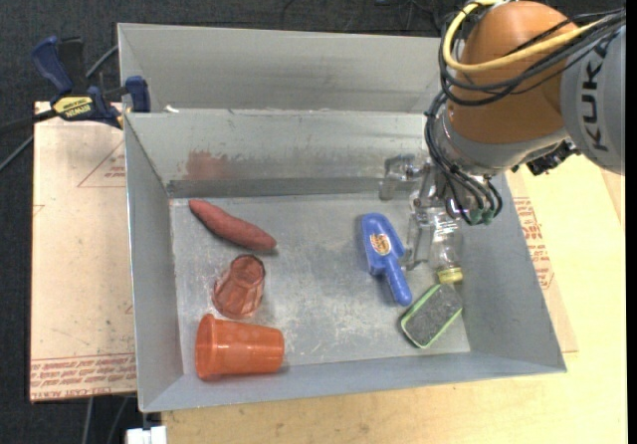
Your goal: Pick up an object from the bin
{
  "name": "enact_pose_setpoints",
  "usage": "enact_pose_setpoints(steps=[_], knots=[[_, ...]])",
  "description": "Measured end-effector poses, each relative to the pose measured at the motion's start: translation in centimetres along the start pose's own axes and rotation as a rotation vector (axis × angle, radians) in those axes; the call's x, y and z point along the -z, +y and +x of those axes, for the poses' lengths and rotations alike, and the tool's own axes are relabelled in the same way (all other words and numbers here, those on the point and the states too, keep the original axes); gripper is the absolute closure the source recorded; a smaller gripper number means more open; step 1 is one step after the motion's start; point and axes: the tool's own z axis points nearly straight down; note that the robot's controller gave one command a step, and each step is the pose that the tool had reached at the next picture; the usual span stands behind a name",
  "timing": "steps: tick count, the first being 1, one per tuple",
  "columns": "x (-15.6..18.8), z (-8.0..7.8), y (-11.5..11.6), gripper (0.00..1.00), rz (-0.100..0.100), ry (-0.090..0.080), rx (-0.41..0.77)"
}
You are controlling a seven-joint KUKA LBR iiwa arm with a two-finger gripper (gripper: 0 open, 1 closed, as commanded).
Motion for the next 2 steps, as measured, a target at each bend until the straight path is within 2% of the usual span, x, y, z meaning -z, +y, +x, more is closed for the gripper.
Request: enact_pose_setpoints(steps=[1,2], knots=[[-12.0,0.3,-1.6,0.00,-0.001,0.002,-0.210],[-9.0,1.2,-3.5,0.00,-0.001,0.000,-0.363]])
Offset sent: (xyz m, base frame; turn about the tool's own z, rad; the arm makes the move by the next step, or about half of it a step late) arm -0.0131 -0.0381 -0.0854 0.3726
